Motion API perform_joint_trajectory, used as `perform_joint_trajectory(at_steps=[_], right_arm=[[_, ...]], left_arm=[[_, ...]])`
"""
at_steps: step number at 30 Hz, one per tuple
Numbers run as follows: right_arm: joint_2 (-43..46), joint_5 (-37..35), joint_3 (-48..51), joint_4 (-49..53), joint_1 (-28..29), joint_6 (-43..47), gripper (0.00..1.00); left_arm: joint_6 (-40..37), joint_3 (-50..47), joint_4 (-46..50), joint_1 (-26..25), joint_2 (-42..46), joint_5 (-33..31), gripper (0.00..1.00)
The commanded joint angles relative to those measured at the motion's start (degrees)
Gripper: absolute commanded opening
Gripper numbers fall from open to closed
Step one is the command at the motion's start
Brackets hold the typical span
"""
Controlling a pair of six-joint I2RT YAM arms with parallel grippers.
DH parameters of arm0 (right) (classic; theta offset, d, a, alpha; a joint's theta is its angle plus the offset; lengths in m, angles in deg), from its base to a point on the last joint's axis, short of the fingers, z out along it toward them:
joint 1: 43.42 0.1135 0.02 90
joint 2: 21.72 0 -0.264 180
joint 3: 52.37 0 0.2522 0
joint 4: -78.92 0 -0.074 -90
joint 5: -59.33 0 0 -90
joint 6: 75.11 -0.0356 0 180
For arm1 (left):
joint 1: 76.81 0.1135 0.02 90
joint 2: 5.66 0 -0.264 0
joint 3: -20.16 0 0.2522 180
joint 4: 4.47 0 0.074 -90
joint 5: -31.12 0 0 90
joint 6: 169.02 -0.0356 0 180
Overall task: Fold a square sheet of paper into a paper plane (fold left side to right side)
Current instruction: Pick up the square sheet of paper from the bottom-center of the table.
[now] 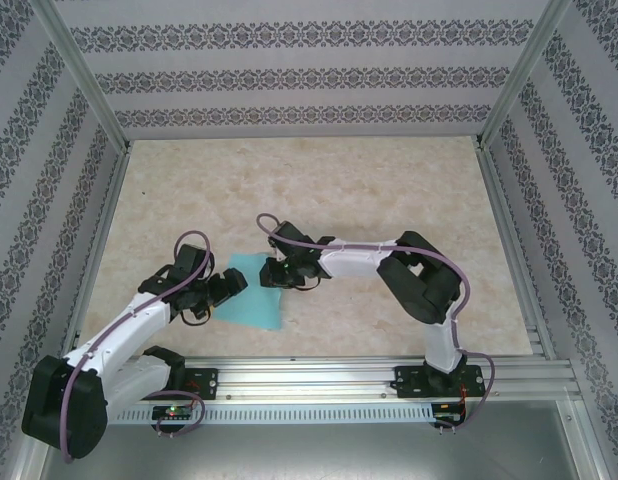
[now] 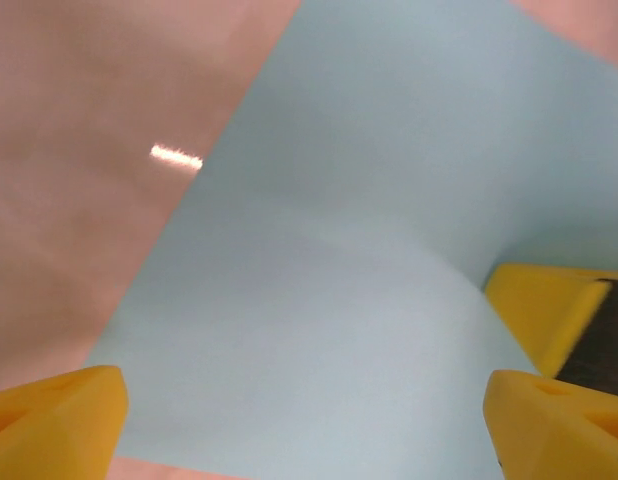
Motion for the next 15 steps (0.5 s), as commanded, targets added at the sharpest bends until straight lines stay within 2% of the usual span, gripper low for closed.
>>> perform_joint_trajectory(at_steps=[1,8,15], right_arm=[[5.1,2.8,3.3,-6.3,-2.2,0.1,0.23],[15.0,8.9,11.0,-7.9,-9.9,7.5,0.22],[27.0,19.1,15.7,-4.0,-20.7,15.3,0.22]], left_arm=[[-3.2,4.3,1.4,-0.2,1.5,-2.2,0.94],[-6.6,8.1,-1.8,-0.2,2.1,-0.6,0.95],[-9.7,12.0,-12.4,-0.2,-0.2,8.0,0.97]])
